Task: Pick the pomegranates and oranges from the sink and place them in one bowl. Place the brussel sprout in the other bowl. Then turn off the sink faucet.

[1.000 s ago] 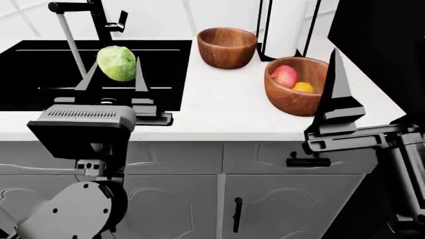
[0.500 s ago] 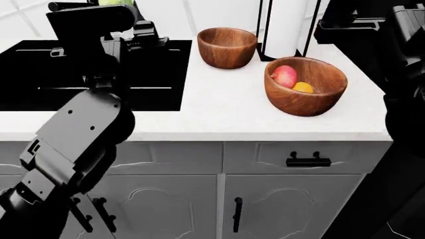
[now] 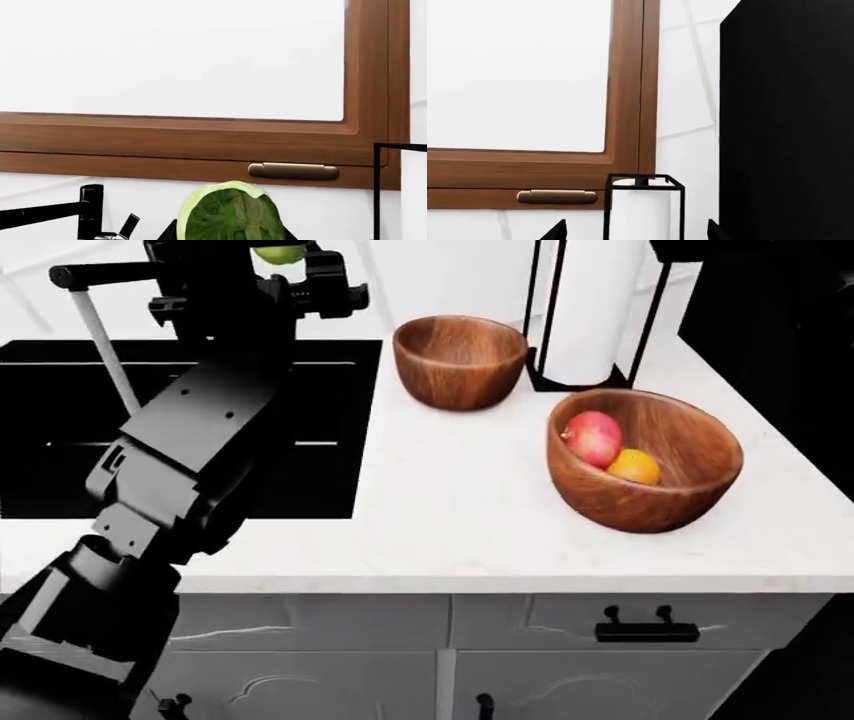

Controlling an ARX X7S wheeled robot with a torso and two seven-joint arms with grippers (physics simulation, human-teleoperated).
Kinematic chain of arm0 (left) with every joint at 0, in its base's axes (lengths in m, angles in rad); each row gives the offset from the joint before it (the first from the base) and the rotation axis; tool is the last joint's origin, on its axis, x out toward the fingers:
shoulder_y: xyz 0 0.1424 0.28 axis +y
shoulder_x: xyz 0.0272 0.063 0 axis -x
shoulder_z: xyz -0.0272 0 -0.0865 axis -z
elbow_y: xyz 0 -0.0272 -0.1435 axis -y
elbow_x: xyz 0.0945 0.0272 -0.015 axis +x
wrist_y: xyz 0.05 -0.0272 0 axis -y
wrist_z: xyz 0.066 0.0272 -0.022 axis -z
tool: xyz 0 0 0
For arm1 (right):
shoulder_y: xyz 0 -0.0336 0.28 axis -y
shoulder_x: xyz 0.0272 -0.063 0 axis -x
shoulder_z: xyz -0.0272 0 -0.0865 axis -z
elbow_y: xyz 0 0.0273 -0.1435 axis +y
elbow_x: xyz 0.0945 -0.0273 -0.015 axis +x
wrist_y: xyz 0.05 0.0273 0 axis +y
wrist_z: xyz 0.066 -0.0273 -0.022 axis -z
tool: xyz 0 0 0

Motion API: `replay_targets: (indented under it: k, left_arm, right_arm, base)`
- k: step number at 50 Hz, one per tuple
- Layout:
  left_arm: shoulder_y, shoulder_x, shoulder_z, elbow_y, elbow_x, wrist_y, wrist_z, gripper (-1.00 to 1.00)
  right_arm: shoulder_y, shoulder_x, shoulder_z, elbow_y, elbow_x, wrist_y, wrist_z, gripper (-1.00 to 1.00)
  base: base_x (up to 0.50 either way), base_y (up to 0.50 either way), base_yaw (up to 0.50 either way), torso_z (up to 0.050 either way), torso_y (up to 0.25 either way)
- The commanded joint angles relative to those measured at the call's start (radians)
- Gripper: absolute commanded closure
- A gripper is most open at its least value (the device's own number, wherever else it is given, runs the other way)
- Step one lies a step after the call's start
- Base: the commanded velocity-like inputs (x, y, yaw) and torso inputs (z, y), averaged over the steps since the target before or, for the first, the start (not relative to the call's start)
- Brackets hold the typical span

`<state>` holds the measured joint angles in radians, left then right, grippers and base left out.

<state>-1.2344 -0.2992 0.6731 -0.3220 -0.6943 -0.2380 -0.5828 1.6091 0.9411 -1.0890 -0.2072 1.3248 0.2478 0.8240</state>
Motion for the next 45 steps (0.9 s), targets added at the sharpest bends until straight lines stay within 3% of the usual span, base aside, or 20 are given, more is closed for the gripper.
replay_targets:
  k: [1, 16, 28, 34, 45]
  left_arm:
    - [-0.023, 0.014, 0.005, -0.017, -0.014, -0.004, 0.009, 1.0]
    - [-0.012, -0.002, 0.009, 0.028, -0.019, -0.015, -0.003, 1.0]
    - [-0.023, -0.008, 0.019, 0.054, -0.017, -0.033, -0.006, 1.0]
    - [-0.027, -0.007, 0.022, 0.061, -0.02, -0.042, -0.007, 1.0]
    - [-0.038, -0.004, 0.047, 0.054, -0.016, -0.065, 0.014, 1.0]
  right_arm:
    - [0.086, 0.019, 0.023, -0.047, 0.02, 0.067, 0.03, -1.0]
    - [0.039, 0.129, 0.065, -0.165, 0.003, -0.01, 0.116, -1.0]
    - [0.182, 0.048, -0.029, -0.284, 0.032, 0.248, -0.176, -1.0]
    - [0.239, 0.026, -0.034, -0.304, 0.071, 0.317, -0.208, -1.0]
    - [0.238, 0.038, -0.023, -0.309, 0.066, 0.31, -0.208, -1.0]
  base:
    - [0.5, 0.0, 0.0, 0.0, 0.0]
    - [0.5, -0.09, 0.0, 0.0, 0.002]
    - [0.5, -0.15, 0.0, 0.0, 0.001]
    - [0.5, -0.12, 0.0, 0.0, 0.002]
    - [0.0, 0.0, 0.0, 0.0, 0.001]
